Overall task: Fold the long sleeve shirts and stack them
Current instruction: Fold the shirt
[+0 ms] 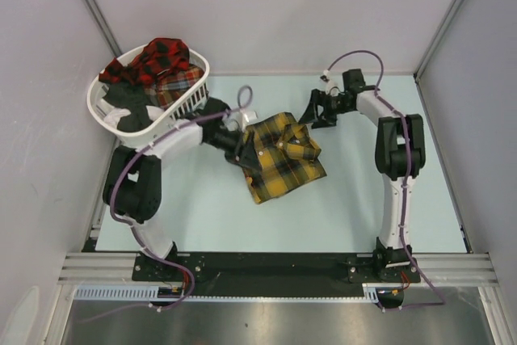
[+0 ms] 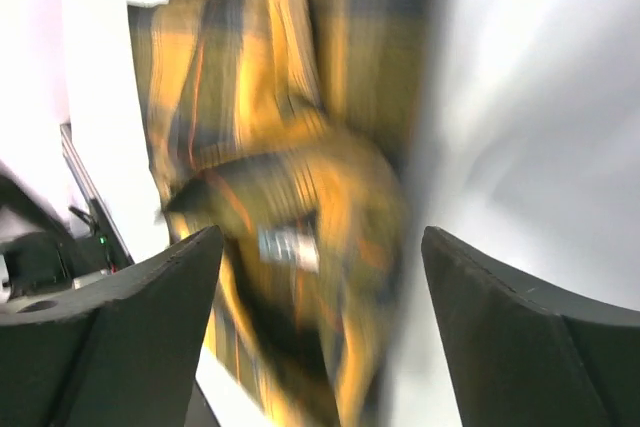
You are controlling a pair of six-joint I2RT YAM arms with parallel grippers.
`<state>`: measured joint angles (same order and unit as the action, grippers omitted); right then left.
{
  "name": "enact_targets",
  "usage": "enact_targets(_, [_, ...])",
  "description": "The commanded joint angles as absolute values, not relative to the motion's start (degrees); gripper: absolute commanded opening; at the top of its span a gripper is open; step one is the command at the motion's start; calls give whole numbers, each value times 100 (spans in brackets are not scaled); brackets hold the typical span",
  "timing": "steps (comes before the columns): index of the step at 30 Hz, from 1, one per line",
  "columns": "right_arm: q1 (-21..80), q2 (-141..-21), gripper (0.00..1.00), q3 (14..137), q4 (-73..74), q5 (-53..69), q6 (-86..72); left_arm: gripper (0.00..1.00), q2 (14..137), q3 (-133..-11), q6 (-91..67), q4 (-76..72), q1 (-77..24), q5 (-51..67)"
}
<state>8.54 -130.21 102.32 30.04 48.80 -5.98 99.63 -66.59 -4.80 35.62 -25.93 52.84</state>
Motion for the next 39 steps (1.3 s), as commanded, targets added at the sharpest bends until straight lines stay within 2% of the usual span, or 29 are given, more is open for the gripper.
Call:
enact_targets(1, [177, -11911, 88, 9820, 3982, 4931, 106, 64, 10359, -8153, 718, 4428, -1750, 4976])
enact_targets(3, [62, -11237, 89, 8898, 3746, 4948, -262, 66, 10721, -8969, 1254, 4728, -1696, 4352])
enact_targets(7, [-105, -10295, 96, 7324, 3366, 4983, -852, 78, 11687, -10228, 1739, 4869, -1714, 3561])
enact_targets(9, [-53, -10056, 97, 6623, 3209, 5018, -1071, 79, 12321, -10973, 1932, 5088, -1688, 3402])
enact_targets(13, [219, -9861, 96, 5855, 2954, 4791, -1353, 81, 13033, -11522, 2293, 5159, -1714, 2955])
enact_targets(17, [273, -10115, 92, 5362, 2244, 4641, -1660, 78, 13333, -11383, 2601, 5177, -1714, 2532])
enact_targets(20, [290, -10510, 77, 5335, 1795, 4693, -2047, 58, 13254, -10840, 2742, 5291, -1705, 2794])
enact_targets(21, [281, -10581, 63, 5370, 1689, 4676, -2126, 47, 13080, -10628, 2699, 5308, -1714, 2960])
enact_targets(23, [264, -10792, 50, 5554, 1460, 4606, -2285, 40, 12860, -9893, 2419, 5265, -1714, 3452])
enact_targets(24, [246, -10889, 38, 5650, 1424, 4597, -2285, 34, 12606, -9653, 2226, 5239, -1723, 3628])
enact_targets(26, [211, -11073, 26, 6098, 1476, 4553, -2128, 30, 12324, -8716, 1508, 5055, -1723, 4398])
enact_targets(27, [159, -11309, 15, 6274, 1546, 4527, -2023, 24, 12174, -8362, 1225, 4915, -1731, 4577])
enact_targets(30, [44, -11836, 6, 7187, 1976, 4456, -1531, 14, 11489, -6920, 152, 4159, -1793, 5132])
enact_targets(32, [53, -12101, 7, 7932, 2449, 4412, -997, 15, 10997, -6044, -550, 3562, -1810, 5369])
enact_targets(33, [44, -12207, 12, 8163, 2652, 4412, -819, 19, 10804, -5864, -649, 3403, -1802, 5335])
enact_targets(34, [44, -12399, 17, 8348, 2846, 4482, -617, 25, 10663, -5775, -668, 3280, -1802, 5222])
enact_targets(35, [44, -12445, 22, 8689, 3196, 4517, -319, 38, 10444, -5766, -564, 3287, -1767, 5064])
enact_targets(36, [44, -12489, 34, 8797, 3391, 4596, -142, 43, 10398, -5809, -484, 3348, -1645, 4888])
enact_targets(38, [44, -12437, 39, 8903, 3760, 4710, 26, 52, 10266, -6002, -204, 3568, -1460, 4860])
enact_targets(39, [-104, -12376, 41, 8912, 3840, 4798, 357, 52, 10222, -6073, -124, 3594, -1233, 4973])
